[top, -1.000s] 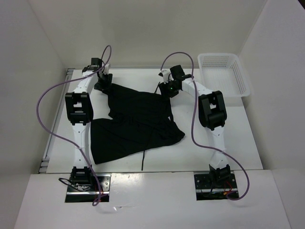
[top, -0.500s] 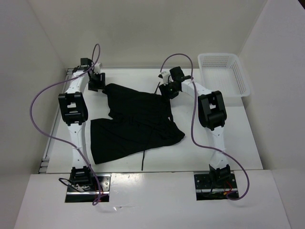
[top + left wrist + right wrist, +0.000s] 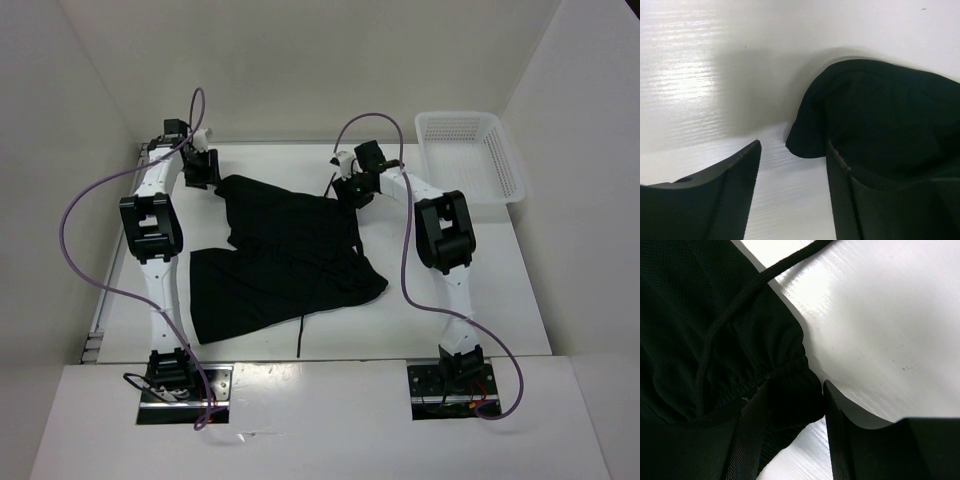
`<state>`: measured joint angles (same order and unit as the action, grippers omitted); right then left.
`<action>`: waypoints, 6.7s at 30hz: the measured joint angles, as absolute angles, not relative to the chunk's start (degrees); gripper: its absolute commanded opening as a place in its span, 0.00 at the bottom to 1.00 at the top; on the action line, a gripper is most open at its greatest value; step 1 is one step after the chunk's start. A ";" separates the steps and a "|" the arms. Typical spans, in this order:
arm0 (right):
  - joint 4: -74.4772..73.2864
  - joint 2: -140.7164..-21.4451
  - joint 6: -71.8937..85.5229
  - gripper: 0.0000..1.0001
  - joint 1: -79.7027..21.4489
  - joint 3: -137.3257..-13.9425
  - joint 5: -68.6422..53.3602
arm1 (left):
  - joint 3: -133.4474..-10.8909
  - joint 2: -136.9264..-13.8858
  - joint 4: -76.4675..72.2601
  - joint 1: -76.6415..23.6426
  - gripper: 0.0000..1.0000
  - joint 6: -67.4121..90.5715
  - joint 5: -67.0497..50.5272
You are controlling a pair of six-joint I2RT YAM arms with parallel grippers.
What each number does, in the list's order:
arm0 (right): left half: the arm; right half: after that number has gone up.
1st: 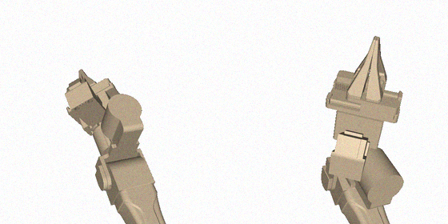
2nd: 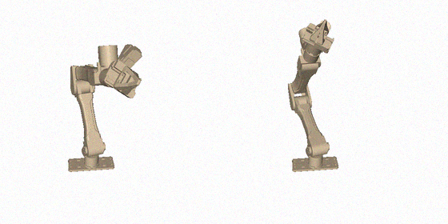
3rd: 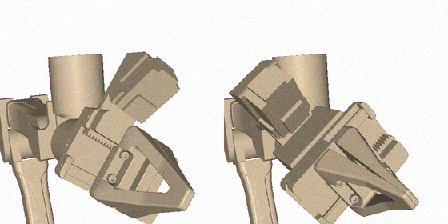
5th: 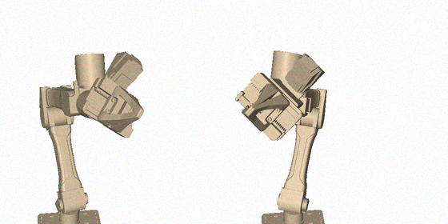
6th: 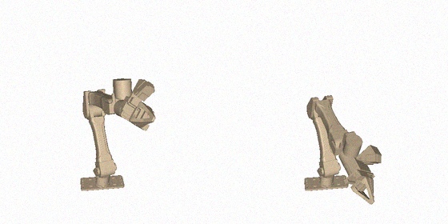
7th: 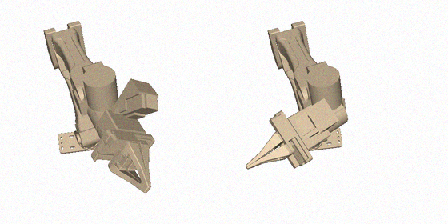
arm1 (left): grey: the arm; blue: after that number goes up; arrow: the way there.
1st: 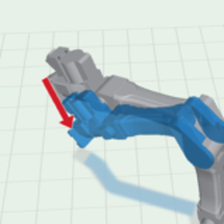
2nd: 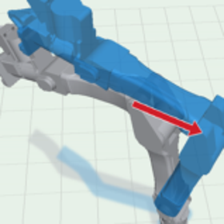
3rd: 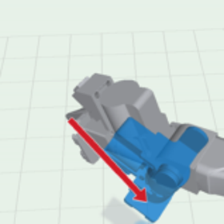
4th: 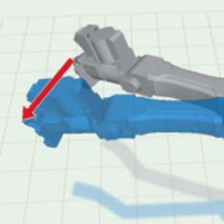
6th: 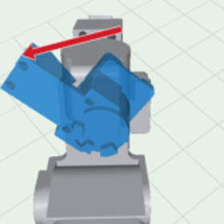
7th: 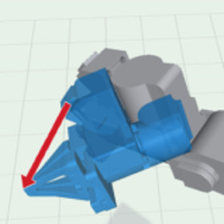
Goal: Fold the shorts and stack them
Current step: Flatten the shorts out, then fold the shorts
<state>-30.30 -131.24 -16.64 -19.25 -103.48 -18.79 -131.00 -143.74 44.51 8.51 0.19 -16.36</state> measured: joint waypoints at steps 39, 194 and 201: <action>-29.06 -102.63 -24.93 0.00 -18.24 -89.82 -4.05 | -131.55 -120.60 54.65 -0.19 0.00 0.23 5.04; -24.88 -111.74 -4.97 0.62 -15.79 -85.10 -9.45 | -78.19 -112.01 45.45 4.43 0.00 0.21 -6.66; -25.30 -108.99 -5.69 0.58 -15.84 -83.46 -10.26 | -78.54 -112.01 45.74 4.43 0.00 0.21 -6.61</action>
